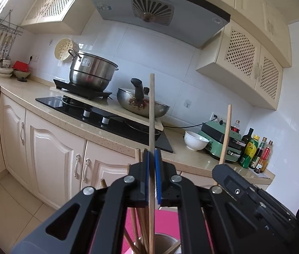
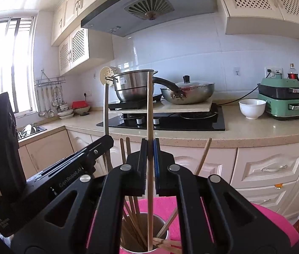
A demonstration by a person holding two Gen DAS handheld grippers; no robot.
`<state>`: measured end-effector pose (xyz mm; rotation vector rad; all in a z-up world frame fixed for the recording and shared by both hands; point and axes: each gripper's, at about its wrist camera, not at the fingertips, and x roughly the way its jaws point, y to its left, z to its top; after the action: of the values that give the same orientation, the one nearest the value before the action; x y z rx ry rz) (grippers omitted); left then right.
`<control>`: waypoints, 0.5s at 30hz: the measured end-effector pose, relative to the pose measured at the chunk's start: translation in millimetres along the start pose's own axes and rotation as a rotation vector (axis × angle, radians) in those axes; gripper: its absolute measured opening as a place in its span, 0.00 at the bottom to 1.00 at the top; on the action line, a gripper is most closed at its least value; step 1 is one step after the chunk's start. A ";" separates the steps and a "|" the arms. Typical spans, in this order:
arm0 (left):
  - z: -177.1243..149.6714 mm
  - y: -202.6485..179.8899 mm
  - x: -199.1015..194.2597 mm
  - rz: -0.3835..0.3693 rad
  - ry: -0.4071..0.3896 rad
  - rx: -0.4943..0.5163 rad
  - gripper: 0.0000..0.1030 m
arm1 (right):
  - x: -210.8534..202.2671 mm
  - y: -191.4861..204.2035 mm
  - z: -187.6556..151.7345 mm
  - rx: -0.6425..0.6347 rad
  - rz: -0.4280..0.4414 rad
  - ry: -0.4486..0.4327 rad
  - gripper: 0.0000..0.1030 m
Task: Organize utensils
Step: 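Lift the left tool's chopstick over the cup while the right tool carries its chopstick there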
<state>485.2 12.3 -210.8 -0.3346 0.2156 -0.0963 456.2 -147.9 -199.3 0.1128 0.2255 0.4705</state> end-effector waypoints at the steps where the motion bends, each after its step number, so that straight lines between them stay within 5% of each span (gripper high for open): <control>1: 0.3 0.9 0.2 0.000 0.005 -0.001 0.05 | -0.3 0.0 -0.5 -0.002 -0.001 0.001 0.06; 15: 1.3 2.6 -7.7 -0.014 0.014 0.026 0.06 | -9.2 2.0 -0.8 -0.008 -0.013 0.003 0.06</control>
<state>478.2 16.2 -208.9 -0.3098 0.2261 -0.1151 447.2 -150.3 -198.1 0.1024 0.2274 0.4588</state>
